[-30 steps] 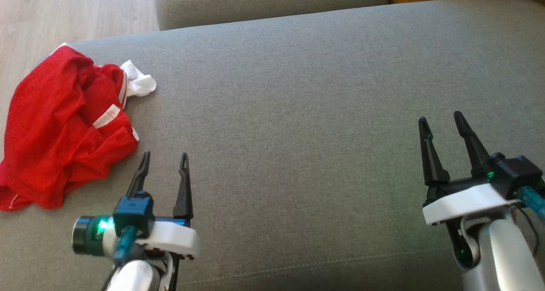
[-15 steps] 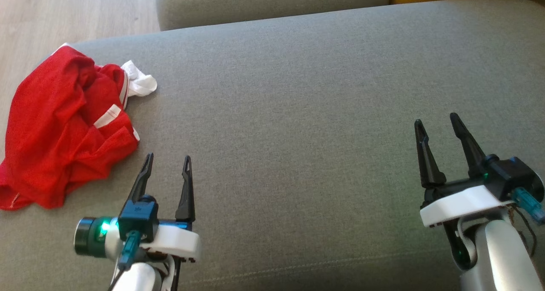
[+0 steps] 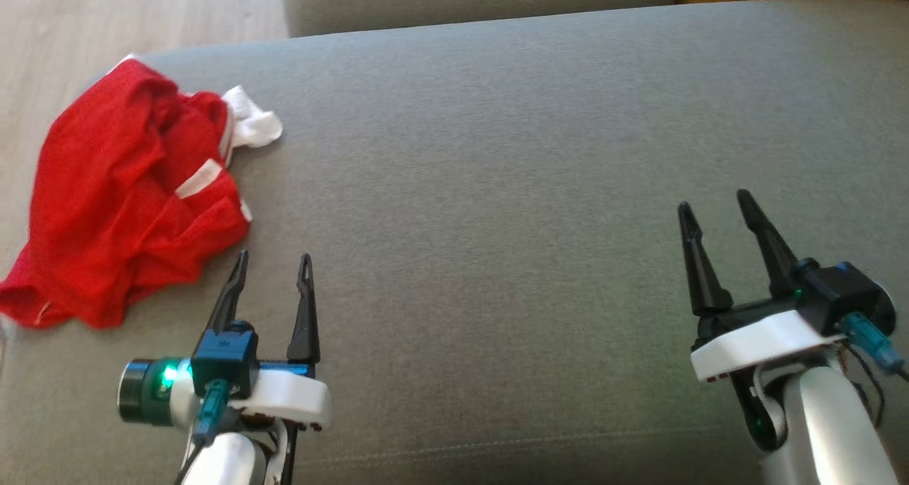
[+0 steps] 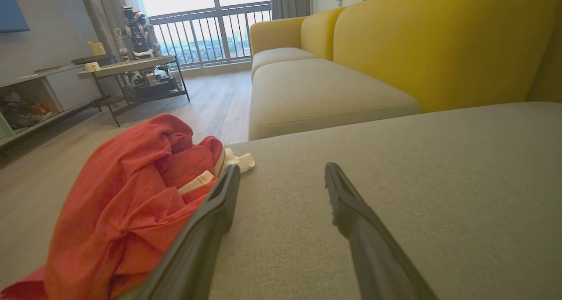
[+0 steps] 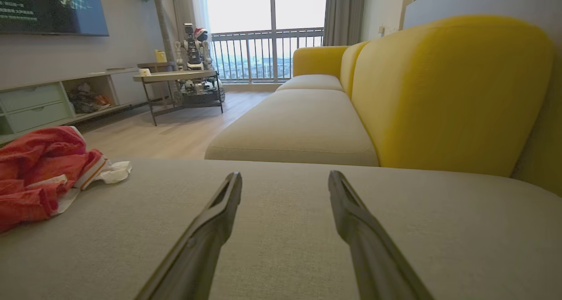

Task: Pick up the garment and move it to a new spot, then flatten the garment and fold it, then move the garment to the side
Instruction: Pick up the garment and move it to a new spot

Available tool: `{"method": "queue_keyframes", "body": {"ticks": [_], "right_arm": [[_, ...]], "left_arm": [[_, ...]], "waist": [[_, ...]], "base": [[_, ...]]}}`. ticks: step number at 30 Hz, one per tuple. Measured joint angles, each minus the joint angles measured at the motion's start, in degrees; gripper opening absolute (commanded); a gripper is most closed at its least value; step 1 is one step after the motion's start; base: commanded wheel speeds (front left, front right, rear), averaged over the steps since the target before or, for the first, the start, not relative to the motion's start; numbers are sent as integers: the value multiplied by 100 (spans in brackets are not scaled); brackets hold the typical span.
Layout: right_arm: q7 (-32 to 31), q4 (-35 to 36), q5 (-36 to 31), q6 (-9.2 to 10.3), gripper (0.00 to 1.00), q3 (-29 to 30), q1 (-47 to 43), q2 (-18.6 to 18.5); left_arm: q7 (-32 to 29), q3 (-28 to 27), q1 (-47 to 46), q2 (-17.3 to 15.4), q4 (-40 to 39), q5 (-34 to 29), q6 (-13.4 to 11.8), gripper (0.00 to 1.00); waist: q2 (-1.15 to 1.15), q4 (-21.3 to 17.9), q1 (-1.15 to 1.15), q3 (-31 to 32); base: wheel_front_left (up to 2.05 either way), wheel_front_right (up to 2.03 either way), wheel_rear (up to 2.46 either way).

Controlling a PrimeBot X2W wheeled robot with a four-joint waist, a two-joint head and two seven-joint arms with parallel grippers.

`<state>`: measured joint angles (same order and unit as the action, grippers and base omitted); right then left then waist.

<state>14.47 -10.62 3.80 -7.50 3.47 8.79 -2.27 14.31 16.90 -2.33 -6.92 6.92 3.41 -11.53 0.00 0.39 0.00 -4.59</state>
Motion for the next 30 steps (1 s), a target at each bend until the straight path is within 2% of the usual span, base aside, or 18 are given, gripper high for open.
{"method": "queue_keyframes", "body": {"ticks": [8, 20, 30], "right_arm": [[0, 80, -5, -1, 100, -628, -3, -22], [0, 70, 67, 0, 100, -1046, -71, -37], [0, 23, 248, 0, 100, -1161, -264, -41]], "left_arm": [[0, -176, 3, 59, -2, -77, -7, 100], [0, -258, 206, 97, 4, -138, -2, 100], [0, -307, 454, 52, -7, -191, 1, 100]], "waist": [[0, 506, 0, -17], [0, 1432, 1, 101], [0, 2321, 0, 287]], "base": [[0, 0, 0], [0, 0, 0], [0, 0, 0]]}}
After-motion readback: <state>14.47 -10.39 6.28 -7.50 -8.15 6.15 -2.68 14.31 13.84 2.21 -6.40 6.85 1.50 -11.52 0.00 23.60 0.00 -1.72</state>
